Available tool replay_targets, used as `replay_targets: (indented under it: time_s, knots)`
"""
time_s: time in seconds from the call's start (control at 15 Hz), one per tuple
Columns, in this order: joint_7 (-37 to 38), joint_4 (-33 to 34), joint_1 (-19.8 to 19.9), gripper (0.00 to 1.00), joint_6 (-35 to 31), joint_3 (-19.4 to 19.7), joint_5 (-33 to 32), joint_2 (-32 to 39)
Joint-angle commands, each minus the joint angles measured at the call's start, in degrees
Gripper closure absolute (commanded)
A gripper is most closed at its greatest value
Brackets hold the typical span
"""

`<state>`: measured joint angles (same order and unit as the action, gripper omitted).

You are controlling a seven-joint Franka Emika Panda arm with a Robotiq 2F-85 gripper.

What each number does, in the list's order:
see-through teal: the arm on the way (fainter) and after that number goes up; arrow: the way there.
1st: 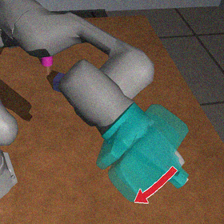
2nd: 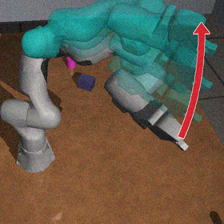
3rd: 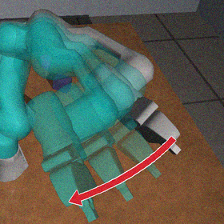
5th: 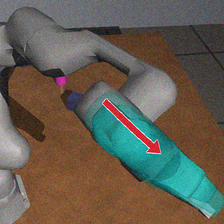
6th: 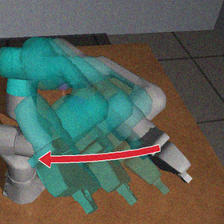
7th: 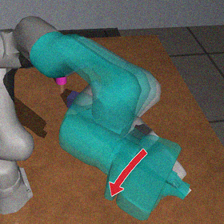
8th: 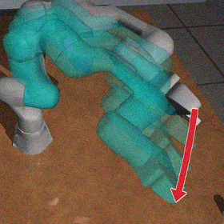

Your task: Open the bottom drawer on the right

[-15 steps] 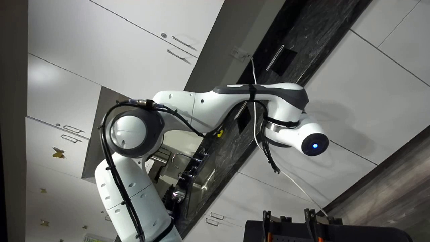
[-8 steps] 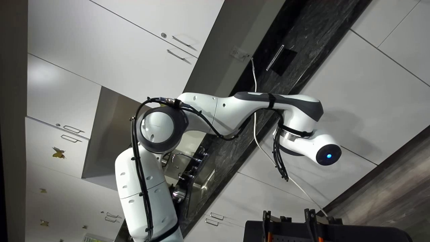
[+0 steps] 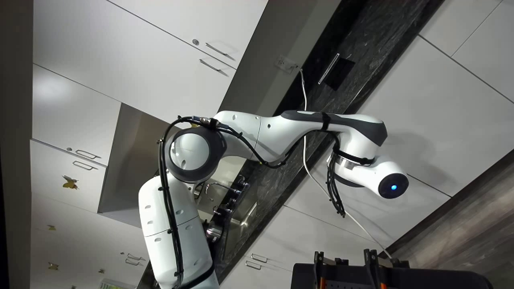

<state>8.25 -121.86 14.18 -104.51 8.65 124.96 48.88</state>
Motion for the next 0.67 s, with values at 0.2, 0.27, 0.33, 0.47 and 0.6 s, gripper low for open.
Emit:
replay_targets:
  time_s: [0.2,0.27,0.33,0.47,0.6]
  knots:
    - [-0.1,2.8,-1.4,0.00,0.6,-1.6,1.5,1.6]
    - [-0.2,3.3,-1.5,0.00,0.6,-1.8,1.8,1.9]
    - [-0.1,3.9,-1.5,0.00,0.5,-1.9,2.2,2.3]
    - [0.2,5.4,-1.4,0.00,0.3,-2.2,3.1,3.4]
    - [0.5,7.1,-1.5,0.00,-0.2,-2.4,3.9,4.8]
